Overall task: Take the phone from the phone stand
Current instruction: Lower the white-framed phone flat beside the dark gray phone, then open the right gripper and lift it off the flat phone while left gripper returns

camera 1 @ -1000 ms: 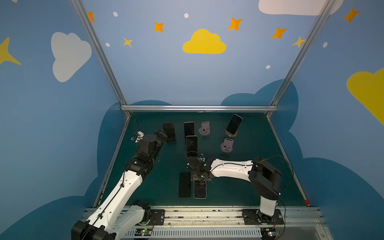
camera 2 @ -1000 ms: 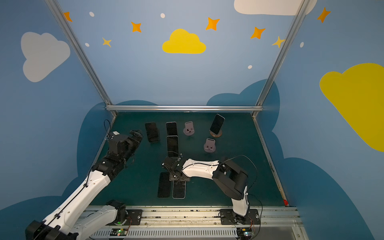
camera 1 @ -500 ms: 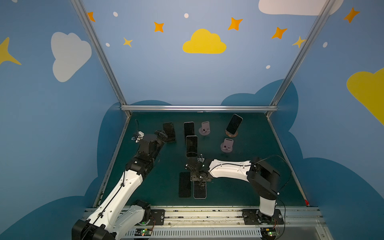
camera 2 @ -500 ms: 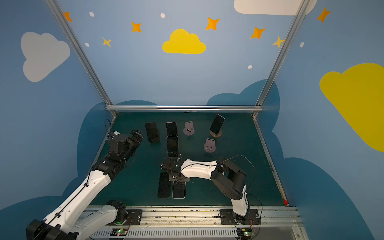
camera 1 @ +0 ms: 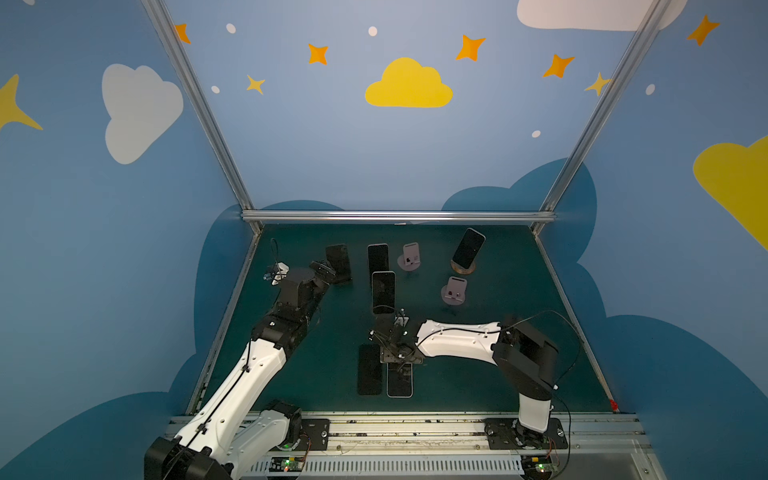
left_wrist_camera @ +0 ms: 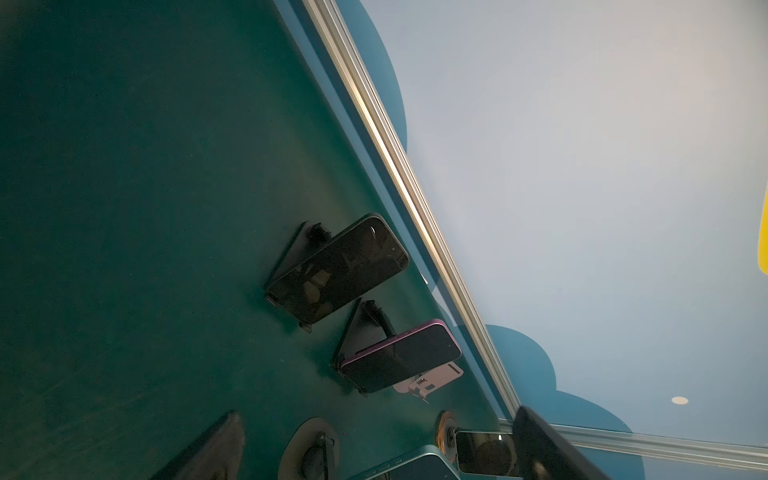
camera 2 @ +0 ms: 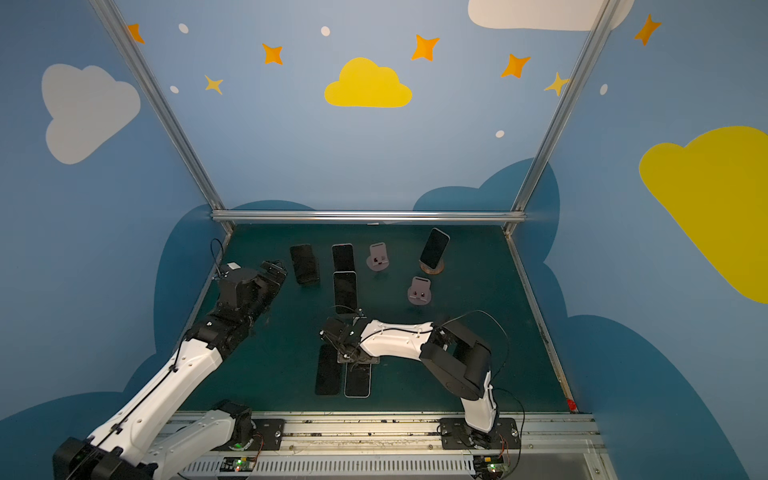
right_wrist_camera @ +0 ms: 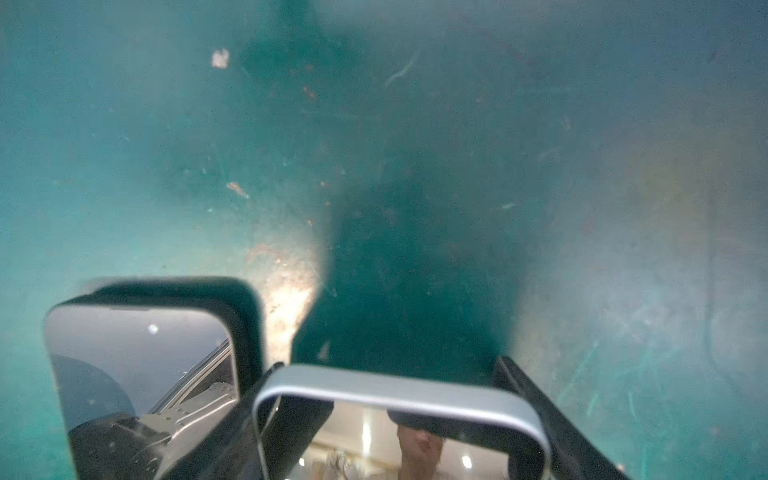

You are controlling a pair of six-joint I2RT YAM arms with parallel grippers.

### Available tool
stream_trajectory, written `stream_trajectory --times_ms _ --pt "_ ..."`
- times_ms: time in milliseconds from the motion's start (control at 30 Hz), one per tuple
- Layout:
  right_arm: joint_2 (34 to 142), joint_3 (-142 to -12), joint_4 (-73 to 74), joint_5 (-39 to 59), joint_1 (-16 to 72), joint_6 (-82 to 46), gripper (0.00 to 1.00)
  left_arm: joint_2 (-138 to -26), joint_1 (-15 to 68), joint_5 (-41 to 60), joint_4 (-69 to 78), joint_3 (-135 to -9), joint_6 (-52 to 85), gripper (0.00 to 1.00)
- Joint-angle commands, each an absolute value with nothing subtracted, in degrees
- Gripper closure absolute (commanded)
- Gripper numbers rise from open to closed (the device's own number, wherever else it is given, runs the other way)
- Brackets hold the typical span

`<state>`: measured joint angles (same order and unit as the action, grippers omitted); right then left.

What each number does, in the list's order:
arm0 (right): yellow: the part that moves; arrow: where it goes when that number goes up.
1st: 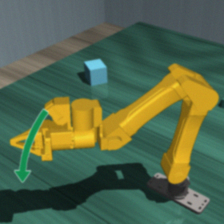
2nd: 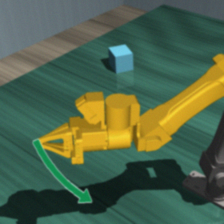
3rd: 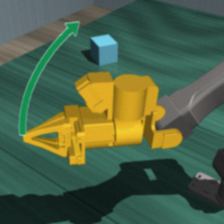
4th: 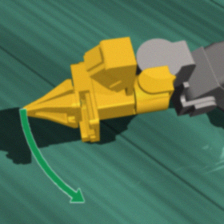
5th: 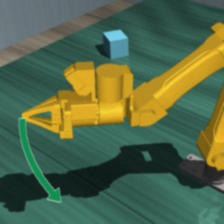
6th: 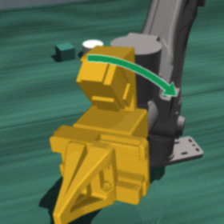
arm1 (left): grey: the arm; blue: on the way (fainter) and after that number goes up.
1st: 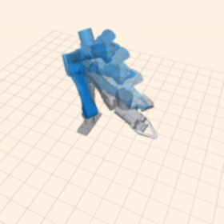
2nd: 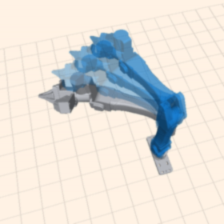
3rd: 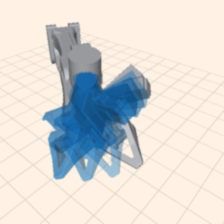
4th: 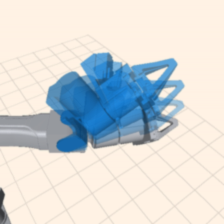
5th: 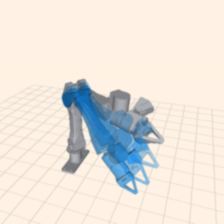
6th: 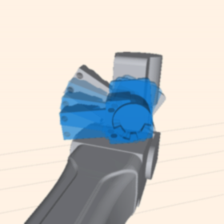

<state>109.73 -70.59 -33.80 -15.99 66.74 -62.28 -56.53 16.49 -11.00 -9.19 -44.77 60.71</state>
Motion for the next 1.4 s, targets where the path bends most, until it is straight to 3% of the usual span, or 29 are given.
stream_trajectory --times_ms 0,1000,1200,1367 --pt "114.3 -68.9 -34.4 -15.4 66.5 -63.3 0.23 -56.9 16.2 -11.3 -8.6 -46.2 60.5 0.00" --pt "114.1 -73.2 -40.9 -15.7 66.5 -62.6 0.22 -56.4 15.8 -11.0 -8.5 -46.3 60.6 0.00" --pt "110.3 -73.6 -41.7 -16.1 66.2 -59.9 0.13 -56.2 15.5 -7.6 -4.9 -46.3 57.6 0.00" --pt "107.7 -75.6 -43.1 -16.9 65.8 -57.3 0.11 -56.3 15.5 -3.2 -0.5 -45.9 55.4 0.00"
